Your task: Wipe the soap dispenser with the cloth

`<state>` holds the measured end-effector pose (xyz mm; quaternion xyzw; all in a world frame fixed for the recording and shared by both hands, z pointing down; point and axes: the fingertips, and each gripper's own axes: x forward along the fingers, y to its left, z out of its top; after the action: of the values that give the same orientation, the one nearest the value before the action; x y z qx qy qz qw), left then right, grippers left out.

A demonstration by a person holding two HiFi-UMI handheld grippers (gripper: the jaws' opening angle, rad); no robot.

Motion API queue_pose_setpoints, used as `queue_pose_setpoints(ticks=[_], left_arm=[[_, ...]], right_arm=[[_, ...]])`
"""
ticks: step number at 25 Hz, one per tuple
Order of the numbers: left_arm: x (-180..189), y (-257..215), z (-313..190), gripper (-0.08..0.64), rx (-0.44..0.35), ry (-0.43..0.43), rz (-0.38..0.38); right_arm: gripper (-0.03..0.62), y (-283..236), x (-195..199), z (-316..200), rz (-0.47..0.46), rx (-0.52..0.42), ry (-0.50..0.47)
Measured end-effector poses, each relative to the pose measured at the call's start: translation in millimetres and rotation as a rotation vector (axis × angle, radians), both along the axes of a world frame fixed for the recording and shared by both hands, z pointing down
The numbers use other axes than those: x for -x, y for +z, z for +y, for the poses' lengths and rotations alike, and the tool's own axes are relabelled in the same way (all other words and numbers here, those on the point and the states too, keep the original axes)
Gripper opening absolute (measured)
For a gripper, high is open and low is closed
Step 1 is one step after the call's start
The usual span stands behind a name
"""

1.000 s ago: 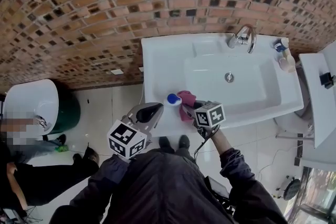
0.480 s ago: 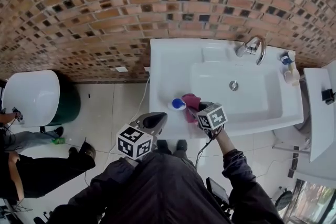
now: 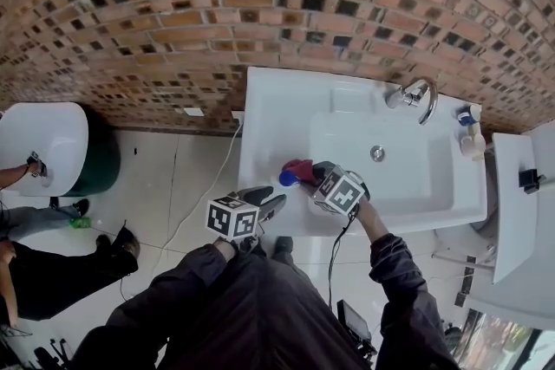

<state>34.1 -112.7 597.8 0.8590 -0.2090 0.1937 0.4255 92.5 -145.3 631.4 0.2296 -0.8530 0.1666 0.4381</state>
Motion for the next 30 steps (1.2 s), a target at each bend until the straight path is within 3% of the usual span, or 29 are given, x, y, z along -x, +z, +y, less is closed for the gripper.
queue_pose_setpoints(ticks=[6, 9, 13, 17, 19, 21, 23, 24, 28, 30], left_arm=[[-0.3, -3.3, -6.5, 0.204, -0.012, 0.017, 0.031], [-0.2, -5.8, -11.1, 0.245, -0.018, 0.052, 0.063], [-1.5, -5.4, -10.7, 0.290, -0.074, 0.240, 0.071], [-1.0, -2.3, -7.7, 0.293, -0.153, 0.459, 0.022], [-0.9, -1.2, -6.0, 0.293, -0.185, 0.513, -0.008], [-0.6, -1.9, -3.8, 0.291, -0.190, 0.514, -0.014], [2.9, -5.7, -4.5, 0.291, -0.192, 0.466, -0.006], [6.0, -8.6, -5.3, 0.291, -0.196, 0.430, -0.001], [17.2, -26.0, -1.7, 0.273, -0.171, 0.272, 0.083], [18.9, -30.5, 1.2, 0.235, -0.151, 0.223, 0.115]], right_arm=[[0.071, -3.9, 8.1, 18.6, 0.024, 0.007, 0.012], [0.071, -10.4, 18.3, 32.8, 0.019, 0.017, 0.009], [0.071, -11.5, 33.4, 53.7, 0.006, 0.034, 0.017], [0.071, -11.1, 49.3, 64.7, -0.022, 0.042, 0.060], [0.071, -9.4, 50.6, 68.2, -0.012, 0.045, 0.079], [0.071, -11.0, 41.5, 69.0, -0.017, 0.055, 0.139], [0.071, -20.2, 26.6, 63.8, -0.103, 0.082, 0.260], [0.071, -29.1, 20.1, 57.9, -0.190, 0.104, 0.334], [0.071, -67.8, 14.1, 30.6, -0.701, 0.287, 0.627], [0.071, -69.1, 15.4, 23.0, -0.870, 0.373, 0.722]])
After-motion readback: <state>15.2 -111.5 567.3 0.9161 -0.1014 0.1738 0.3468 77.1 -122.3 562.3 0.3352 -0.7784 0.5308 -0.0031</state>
